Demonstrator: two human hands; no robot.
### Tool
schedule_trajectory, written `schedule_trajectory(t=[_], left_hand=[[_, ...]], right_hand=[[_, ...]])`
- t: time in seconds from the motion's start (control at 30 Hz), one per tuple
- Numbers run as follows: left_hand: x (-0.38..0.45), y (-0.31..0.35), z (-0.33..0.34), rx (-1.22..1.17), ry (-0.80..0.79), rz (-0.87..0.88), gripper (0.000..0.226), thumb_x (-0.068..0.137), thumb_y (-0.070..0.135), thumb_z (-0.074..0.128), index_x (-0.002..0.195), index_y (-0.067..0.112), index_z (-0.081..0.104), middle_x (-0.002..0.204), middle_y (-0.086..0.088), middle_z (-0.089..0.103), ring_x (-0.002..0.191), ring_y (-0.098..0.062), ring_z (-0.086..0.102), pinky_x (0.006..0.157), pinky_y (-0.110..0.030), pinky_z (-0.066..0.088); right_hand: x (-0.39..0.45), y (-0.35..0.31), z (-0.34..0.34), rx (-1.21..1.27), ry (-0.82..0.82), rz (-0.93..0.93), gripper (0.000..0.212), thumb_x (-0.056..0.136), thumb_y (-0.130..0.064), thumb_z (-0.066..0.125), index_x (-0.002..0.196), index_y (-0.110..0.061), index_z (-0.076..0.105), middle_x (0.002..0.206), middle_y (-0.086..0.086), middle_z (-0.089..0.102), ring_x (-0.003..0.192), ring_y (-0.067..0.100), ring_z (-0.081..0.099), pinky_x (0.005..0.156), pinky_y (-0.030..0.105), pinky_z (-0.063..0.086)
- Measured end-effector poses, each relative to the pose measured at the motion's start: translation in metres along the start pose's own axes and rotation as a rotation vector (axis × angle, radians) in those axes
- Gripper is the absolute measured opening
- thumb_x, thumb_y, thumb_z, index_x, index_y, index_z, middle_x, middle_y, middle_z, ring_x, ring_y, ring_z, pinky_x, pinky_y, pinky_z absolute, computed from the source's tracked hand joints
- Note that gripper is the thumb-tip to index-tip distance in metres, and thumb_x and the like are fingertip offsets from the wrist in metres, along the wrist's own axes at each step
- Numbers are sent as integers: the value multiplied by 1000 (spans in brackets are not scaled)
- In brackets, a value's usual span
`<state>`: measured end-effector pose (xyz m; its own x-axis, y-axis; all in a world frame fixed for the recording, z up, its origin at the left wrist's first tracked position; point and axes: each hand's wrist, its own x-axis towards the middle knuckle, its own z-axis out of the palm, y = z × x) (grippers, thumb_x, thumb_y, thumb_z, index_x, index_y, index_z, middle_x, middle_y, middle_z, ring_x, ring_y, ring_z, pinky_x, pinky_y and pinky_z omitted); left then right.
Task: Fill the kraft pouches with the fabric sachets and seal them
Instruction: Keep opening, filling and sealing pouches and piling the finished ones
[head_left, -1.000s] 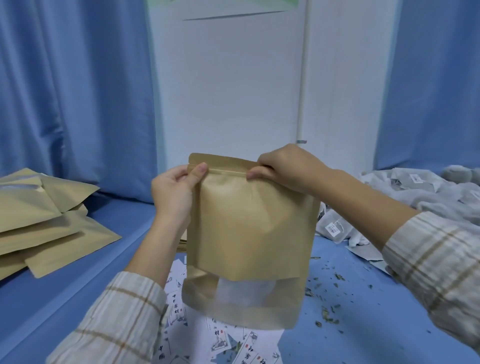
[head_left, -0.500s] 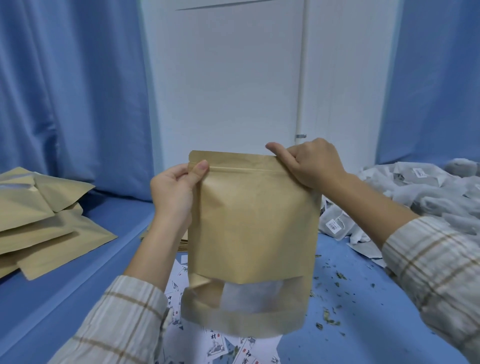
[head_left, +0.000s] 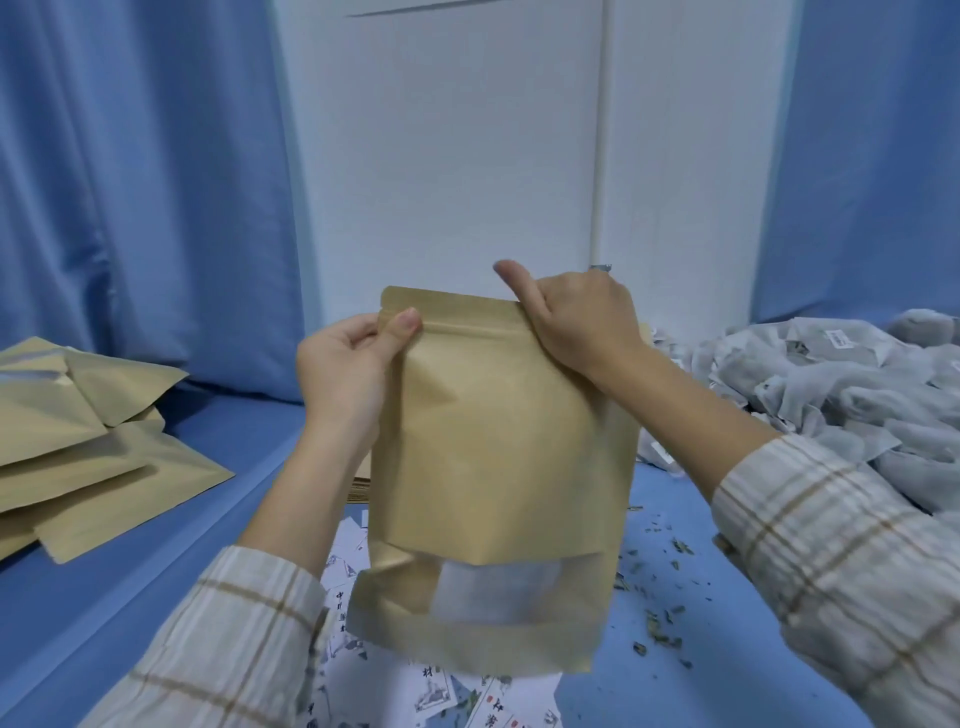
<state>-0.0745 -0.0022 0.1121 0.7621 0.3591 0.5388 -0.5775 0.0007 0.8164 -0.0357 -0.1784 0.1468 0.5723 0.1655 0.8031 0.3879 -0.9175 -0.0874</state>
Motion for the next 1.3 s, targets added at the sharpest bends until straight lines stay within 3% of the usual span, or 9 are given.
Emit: schedule_trajectory(t=[0.13, 0.33, 0.47, 0.57, 0.73, 0.9, 0.97, 1.13, 1.3], left_hand=[[6, 12, 3, 69, 2, 52, 18, 78, 23, 76, 63, 23, 68, 52, 16, 62, 57, -1, 54, 64, -15, 45], [4, 16, 8, 129, -11, 61, 16, 80, 24, 74, 66, 21, 67, 66, 1, 63, 69, -10, 54, 71, -22, 45], [13, 15, -10, 108, 81, 28, 21, 82, 22, 73, 64, 19, 64, 69, 2, 59, 74, -10, 52, 67, -13, 42], [15, 8, -23, -6, 123, -70, 19, 84, 23, 72, 72, 11, 64, 84, -3, 59, 80, -14, 54, 78, -23, 46], [3, -3, -35, -167, 247, -248, 20, 85, 15, 70, 68, 9, 63, 77, -4, 64, 75, -17, 60, 79, -32, 53], [0, -16, -58, -352, 420, -385, 13, 82, 13, 73, 73, 9, 65, 76, 1, 69, 66, -12, 67, 60, -25, 55], [-4, -25, -74, -267, 301, -426, 14, 82, 21, 73, 79, 9, 66, 76, 1, 70, 66, -15, 67, 60, -24, 54], [-45, -64, -117, 199, -357, -710, 54, 68, 49, 74, 109, 13, 69, 103, -9, 70, 85, -27, 64, 77, -32, 50], [-49, -81, -159, -225, -234, -753, 55, 80, 54, 54, 118, 17, 65, 108, -7, 70, 93, -25, 68, 77, -41, 55]], right_hand=[[-4, 16, -8, 167, 21, 76, 69, 93, -58, 32, 42, -13, 20, 36, -3, 28, 50, 20, 38, 50, 34, 30], [-17, 38, -15, 164, -23, 159, 68, 92, -61, 31, 43, -15, 21, 39, 0, 30, 49, 17, 36, 48, 31, 25], [-37, 69, -26, 565, -196, 258, 59, 73, -56, 67, 55, -2, 49, 44, 3, 49, 42, 13, 47, 49, 21, 41], [-55, 77, -23, 1089, -353, 374, 46, 57, -39, 82, 92, -11, 70, 71, 2, 70, 62, 13, 64, 62, 21, 54], [-84, 69, 5, 1027, -602, 390, 41, 60, -47, 77, 95, -26, 73, 99, -4, 72, 93, 8, 67, 87, 26, 52], [-113, 50, 40, 1230, -716, 535, 48, 69, -44, 71, 105, -13, 68, 102, 2, 72, 93, 16, 68, 77, 23, 54], [-118, 38, 52, 1265, -596, 567, 38, 77, -33, 68, 107, -9, 66, 93, 0, 73, 84, 12, 69, 71, 21, 53], [-124, 10, 86, 1492, -419, 797, 20, 91, -15, 57, 109, -8, 63, 94, 5, 72, 79, 15, 69, 65, 26, 55], [-126, -31, 117, 1631, -400, 998, 14, 92, -11, 55, 102, -11, 65, 93, 7, 73, 79, 21, 70, 67, 35, 55]])
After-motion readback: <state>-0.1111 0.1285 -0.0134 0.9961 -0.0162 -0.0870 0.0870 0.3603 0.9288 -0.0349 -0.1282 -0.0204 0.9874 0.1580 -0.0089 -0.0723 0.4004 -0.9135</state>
